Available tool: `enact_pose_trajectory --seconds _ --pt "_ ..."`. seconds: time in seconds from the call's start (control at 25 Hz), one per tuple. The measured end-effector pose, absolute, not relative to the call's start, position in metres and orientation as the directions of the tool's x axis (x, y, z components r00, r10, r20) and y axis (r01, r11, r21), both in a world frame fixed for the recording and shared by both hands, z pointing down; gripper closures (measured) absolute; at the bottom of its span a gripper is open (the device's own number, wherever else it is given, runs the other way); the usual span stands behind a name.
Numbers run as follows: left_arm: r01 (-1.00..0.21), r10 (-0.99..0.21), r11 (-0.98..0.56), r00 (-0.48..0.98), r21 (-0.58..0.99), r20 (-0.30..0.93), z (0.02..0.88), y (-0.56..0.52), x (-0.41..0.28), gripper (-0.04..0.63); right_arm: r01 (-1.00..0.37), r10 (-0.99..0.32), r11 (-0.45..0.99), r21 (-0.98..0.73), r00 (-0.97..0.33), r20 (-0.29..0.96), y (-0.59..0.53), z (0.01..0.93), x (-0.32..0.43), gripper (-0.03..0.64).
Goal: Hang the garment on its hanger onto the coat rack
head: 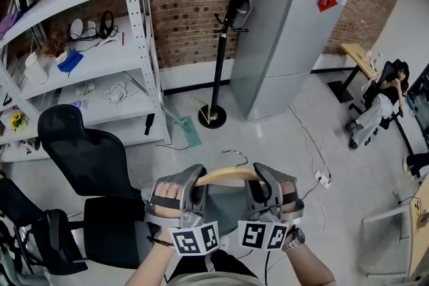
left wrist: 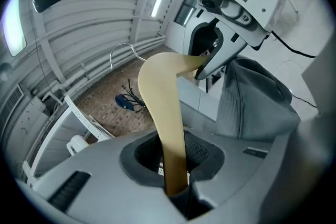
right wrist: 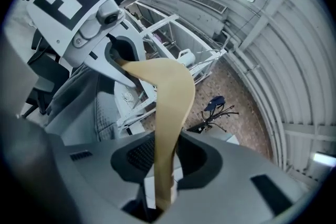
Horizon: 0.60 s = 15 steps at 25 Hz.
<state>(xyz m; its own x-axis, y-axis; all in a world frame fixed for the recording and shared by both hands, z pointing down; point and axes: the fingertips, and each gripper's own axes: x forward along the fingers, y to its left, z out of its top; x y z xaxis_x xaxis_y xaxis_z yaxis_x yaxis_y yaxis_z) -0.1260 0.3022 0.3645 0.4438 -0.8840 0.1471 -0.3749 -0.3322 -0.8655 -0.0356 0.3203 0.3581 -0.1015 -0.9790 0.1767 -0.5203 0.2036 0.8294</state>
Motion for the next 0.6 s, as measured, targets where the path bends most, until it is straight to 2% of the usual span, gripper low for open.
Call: enact_pose_trajectory --seconds 0.6 --pt "-0.332 -0.856 -0.296 0.509 -0.896 0.094 0.339 0.244 -0.146 0.532 -0.519 -0.991 0.129 0.845 -0.040 0.127 0.270 0.334 -0.058 0.514"
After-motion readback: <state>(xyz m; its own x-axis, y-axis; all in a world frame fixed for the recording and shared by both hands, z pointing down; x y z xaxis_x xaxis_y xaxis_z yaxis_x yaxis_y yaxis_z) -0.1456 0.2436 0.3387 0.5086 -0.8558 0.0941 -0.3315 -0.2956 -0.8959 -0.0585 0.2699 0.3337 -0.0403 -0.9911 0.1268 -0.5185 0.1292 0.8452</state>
